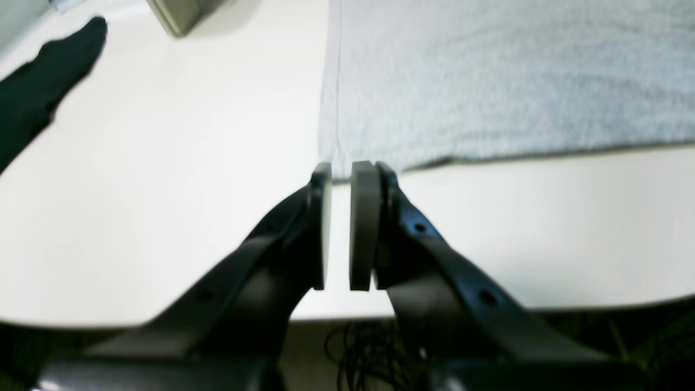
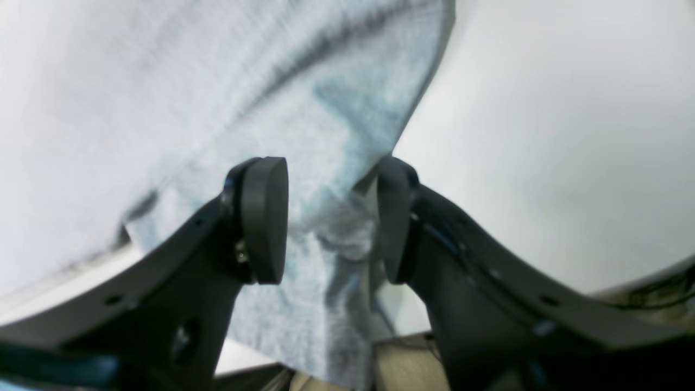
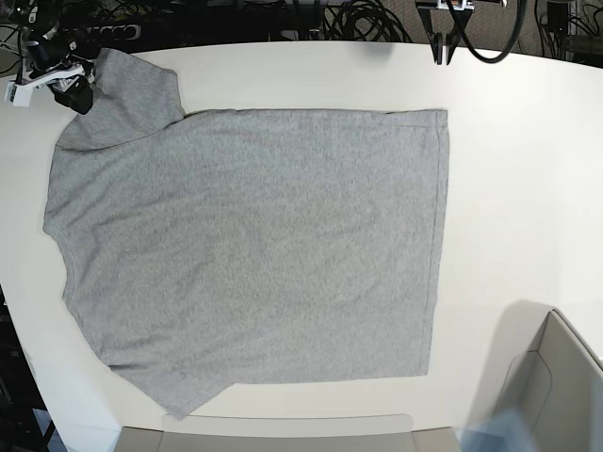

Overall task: Fold the T-shirt properly
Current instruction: 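Lower both grippers to the shirt edge nearest the arms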

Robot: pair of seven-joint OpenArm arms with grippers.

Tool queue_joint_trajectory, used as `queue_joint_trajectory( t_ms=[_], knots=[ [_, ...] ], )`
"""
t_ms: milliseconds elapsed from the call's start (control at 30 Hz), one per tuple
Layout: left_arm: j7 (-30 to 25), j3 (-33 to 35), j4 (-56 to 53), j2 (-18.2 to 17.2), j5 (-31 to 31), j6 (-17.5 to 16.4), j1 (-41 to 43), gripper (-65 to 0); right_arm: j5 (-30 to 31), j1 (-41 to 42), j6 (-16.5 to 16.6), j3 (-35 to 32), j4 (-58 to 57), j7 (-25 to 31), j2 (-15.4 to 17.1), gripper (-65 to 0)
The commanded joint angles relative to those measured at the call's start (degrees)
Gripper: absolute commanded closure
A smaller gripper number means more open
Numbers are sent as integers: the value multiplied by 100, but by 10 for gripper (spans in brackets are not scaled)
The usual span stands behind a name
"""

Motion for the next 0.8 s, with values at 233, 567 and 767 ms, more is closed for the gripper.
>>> queue_joint_trajectory(
  t_ms=[233,567,767],
  knots=[
    [-105,-5,105,-8,3,34,43,-78,-1299,1079,1282,1481,99,-1251,-685,-269],
    [-105,-14,114,9,3,34,34,-78,-3022,1826,2095,2078,-77,-1611,-1274,-269],
    [-105,-14,114,27,3,34,34,-78,-3154,1818,2095,2052,-411,-1602,-1389,-269]
  ],
)
